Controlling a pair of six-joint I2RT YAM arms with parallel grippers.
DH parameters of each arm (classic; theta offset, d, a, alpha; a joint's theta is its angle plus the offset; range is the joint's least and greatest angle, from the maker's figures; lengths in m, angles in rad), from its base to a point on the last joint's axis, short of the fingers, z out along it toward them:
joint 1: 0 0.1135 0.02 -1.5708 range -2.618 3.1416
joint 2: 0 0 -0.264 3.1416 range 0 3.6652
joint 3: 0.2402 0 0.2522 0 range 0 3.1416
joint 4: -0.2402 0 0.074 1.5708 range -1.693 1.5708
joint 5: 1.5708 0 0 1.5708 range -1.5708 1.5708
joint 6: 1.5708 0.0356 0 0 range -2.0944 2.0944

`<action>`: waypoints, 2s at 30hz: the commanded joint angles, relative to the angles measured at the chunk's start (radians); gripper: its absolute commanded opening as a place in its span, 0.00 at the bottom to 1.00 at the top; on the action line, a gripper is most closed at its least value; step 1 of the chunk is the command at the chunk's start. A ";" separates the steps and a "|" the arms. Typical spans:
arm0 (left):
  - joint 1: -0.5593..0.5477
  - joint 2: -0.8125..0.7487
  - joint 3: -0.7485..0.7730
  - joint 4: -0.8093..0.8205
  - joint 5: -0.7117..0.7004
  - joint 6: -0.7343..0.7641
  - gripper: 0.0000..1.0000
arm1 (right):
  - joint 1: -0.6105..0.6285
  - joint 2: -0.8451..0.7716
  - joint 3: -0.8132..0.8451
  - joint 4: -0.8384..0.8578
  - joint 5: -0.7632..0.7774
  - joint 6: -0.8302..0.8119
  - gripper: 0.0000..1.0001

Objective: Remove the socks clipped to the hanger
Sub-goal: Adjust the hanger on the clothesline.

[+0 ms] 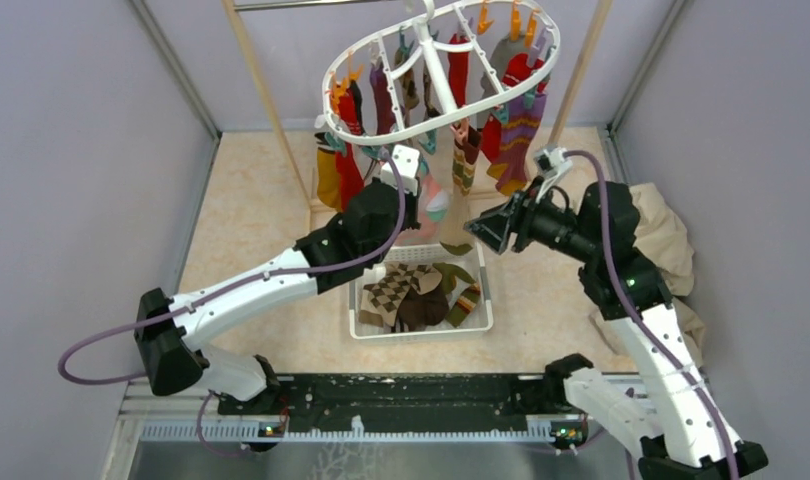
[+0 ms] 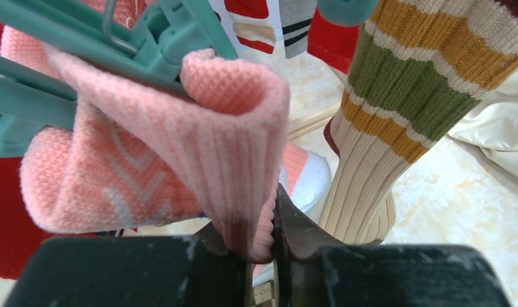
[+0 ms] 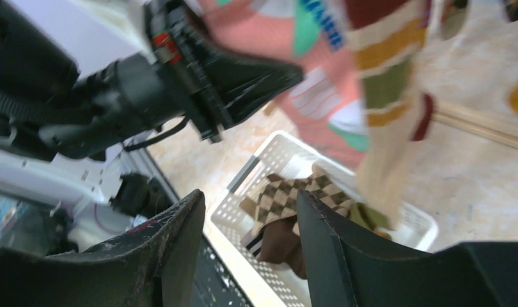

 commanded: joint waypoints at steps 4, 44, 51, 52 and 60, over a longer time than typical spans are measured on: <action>-0.027 0.026 0.089 -0.072 -0.079 -0.012 0.18 | 0.407 0.032 -0.041 0.095 0.429 -0.092 0.55; -0.068 -0.063 0.151 -0.352 -0.108 -0.190 0.49 | 0.550 0.373 -0.276 0.821 0.813 -0.036 0.15; -0.069 -0.176 0.075 -0.401 -0.166 -0.219 0.55 | 0.516 0.305 -0.271 0.738 0.837 -0.074 0.14; -0.068 -0.190 0.070 -0.410 -0.170 -0.222 0.56 | 0.500 0.297 -0.269 0.724 0.831 -0.074 0.14; -0.069 -0.262 0.084 -0.473 -0.186 -0.239 0.57 | 0.343 0.263 -0.214 0.623 0.788 -0.087 0.14</action>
